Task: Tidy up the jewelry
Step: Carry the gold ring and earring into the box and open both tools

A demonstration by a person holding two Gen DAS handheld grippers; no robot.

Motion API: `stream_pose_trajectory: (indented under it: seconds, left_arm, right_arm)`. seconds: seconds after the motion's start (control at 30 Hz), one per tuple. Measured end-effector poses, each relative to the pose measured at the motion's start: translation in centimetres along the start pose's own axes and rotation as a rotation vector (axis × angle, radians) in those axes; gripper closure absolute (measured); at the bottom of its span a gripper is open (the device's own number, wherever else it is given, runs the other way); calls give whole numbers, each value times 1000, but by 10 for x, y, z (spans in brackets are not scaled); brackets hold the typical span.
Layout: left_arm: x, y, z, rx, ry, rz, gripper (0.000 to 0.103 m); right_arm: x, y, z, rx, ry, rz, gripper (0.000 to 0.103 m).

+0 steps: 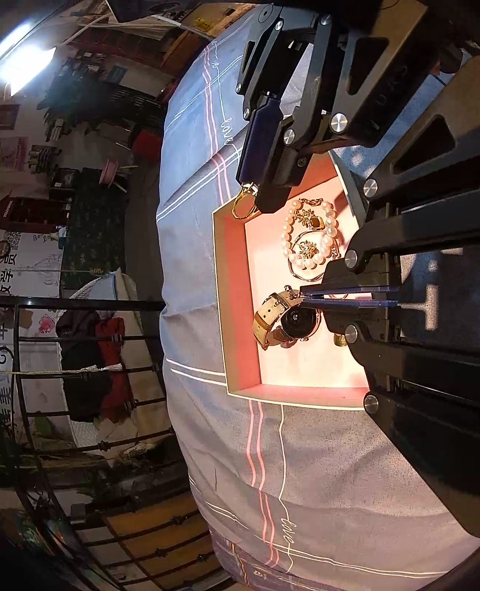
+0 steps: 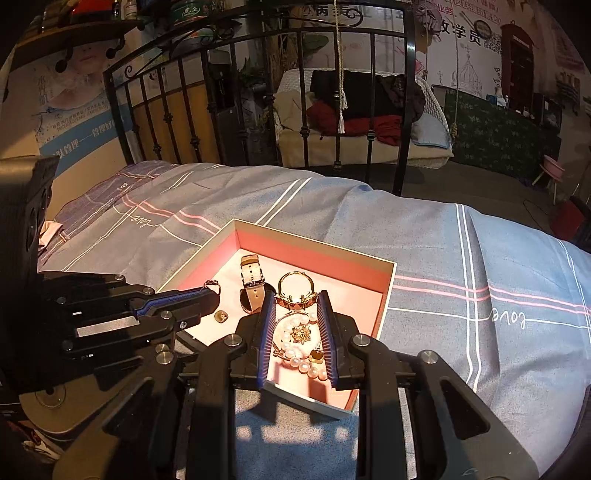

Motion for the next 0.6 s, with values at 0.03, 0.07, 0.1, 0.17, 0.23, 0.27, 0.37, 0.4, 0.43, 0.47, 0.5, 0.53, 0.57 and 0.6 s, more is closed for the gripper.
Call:
stream_pose_trajectory:
  seconds: [0.03, 0.07, 0.1, 0.17, 0.23, 0.27, 0.37, 0.4, 0.43, 0.47, 0.5, 0.53, 0.57, 0.6]
  left_arm:
    - [-1, 2, -2, -1, -9, -4, 101]
    - [-1, 5, -3, -3, -12, -10, 101]
    - [-2, 8, -6, -10, -14, -9, 101]
    - [-4, 12, -8, -10, -28, -14, 101]
    - [-6, 15, -9, -5, -46, -18, 101]
    - [-7, 16, -9, -4, -49, -15, 101]
    - [-9, 18, -9, -5, -58, -7, 101]
    - [-9, 19, -8, -1, -61, -9, 101]
    - [-10, 21, -8, -1, -64, -13, 101]
    - [-10, 22, -8, 0, -65, -15, 101]
    - [-10, 24, -7, -1, -61, -17, 101]
    - [-10, 26, -7, -5, -57, -16, 101]
    - [-10, 28, -6, -7, -53, -18, 101]
    - [-9, 30, -6, -8, -48, -21, 101]
  right_arm:
    - [-2, 2, 1, 8, -6, 0, 79]
    - [-3, 3, 1, 13, -9, 0, 79]
    - [-4, 4, 3, 15, -5, 1, 79]
    - [-5, 6, 6, 21, 5, 1, 79]
    - [-3, 11, 10, 28, 14, -10, 79]
    - [-1, 14, 13, 38, 16, -17, 79]
    - [4, 20, 18, 31, 55, -21, 79]
    - [6, 22, 19, 32, 61, -26, 79]
    - [8, 23, 20, 36, 61, -31, 79]
    - [9, 24, 22, 42, 63, -33, 79]
    - [10, 24, 25, 48, 69, -32, 79]
    - [11, 24, 27, 50, 77, -30, 79]
    - [11, 25, 29, 50, 84, -31, 79]
    - [12, 26, 31, 55, 85, -33, 79]
Point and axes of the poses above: each gripper's, at about its wrist camera, not at the fingertips, and y roughly the way its jaws point, z to its right, x to its underside, the point moved 10 cm from there along y, roughly the way its jaws point, and after that the axes turned 10 degrees about -y, right-handed, at the moved point
